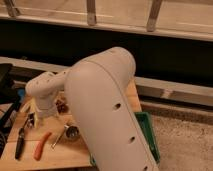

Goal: Place pepper in metal cup

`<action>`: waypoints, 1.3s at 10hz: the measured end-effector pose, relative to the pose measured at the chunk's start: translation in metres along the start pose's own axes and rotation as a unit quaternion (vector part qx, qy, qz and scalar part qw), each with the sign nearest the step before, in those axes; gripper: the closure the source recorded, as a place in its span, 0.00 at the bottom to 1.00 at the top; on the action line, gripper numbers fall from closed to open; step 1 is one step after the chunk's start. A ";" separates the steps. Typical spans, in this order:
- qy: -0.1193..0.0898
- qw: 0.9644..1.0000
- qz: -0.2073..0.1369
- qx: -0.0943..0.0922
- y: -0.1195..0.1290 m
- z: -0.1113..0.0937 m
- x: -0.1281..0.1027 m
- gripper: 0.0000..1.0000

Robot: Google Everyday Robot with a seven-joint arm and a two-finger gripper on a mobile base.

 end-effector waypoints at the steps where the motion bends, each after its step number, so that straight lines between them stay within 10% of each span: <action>1: 0.009 1.000 -0.006 -0.006 0.011 0.010 0.003 0.28; 13: 0.041 0.998 -0.019 -0.035 0.030 0.043 0.007 0.28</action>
